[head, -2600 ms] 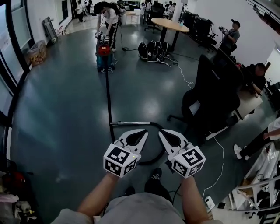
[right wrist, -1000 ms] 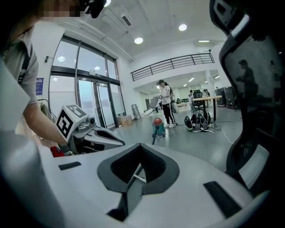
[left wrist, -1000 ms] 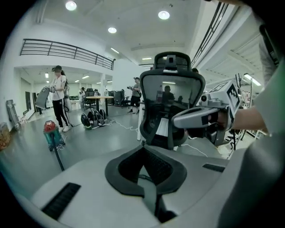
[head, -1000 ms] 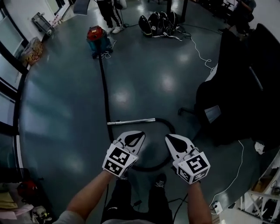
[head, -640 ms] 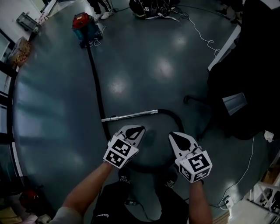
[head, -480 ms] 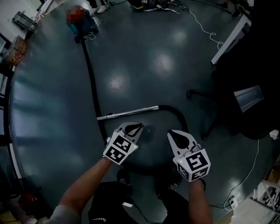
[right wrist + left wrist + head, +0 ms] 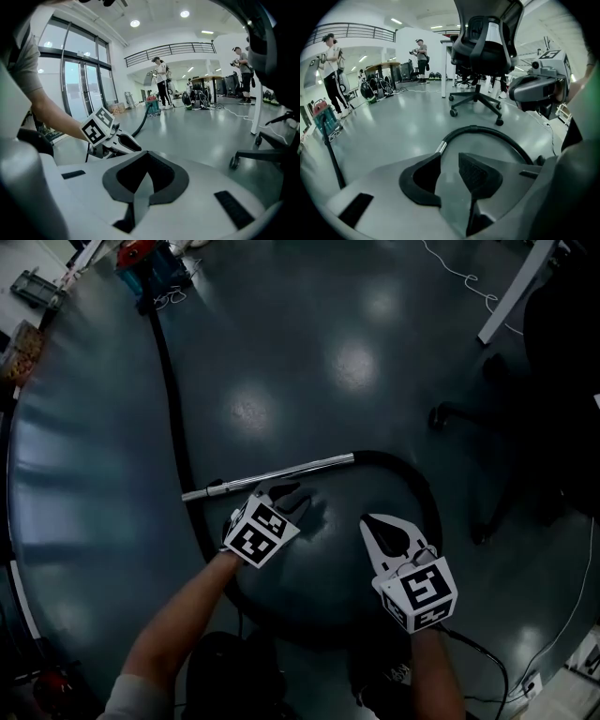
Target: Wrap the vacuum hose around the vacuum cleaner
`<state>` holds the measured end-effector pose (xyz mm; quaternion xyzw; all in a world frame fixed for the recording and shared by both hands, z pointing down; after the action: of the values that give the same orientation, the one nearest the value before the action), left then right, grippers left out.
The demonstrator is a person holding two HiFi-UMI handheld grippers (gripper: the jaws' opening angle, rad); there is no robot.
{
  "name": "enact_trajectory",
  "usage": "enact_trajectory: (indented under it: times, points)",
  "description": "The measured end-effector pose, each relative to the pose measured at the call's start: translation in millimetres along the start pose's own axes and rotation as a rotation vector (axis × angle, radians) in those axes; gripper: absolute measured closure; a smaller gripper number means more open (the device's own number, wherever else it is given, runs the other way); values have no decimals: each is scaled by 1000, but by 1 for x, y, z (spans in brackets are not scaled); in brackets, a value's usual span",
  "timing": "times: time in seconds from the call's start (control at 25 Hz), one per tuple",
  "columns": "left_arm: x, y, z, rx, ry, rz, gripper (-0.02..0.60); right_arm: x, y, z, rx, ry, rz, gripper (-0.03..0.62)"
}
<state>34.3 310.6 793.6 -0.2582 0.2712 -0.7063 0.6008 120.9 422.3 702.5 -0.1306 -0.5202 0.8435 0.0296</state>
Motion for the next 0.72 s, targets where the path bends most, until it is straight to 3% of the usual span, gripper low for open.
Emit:
enact_trajectory:
  times: [0.28,0.72]
  points:
    - [34,-62,90,85,-34,48,307,-23,-63,23,4,-31,10,591]
    - [81,-99,159,209,-90,189,293,-38,-121,38,38,-69,12,591]
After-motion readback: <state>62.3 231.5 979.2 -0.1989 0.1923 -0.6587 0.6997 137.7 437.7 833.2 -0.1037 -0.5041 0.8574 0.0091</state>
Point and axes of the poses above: the fingertips, and each gripper's own axes: z forward along the fingers, x to its left, y out of its top, the point moved 3 cm from there along -z, backward along the fingers, and after that the axes turned 4 degrees about -x, right-handed, at the moved point
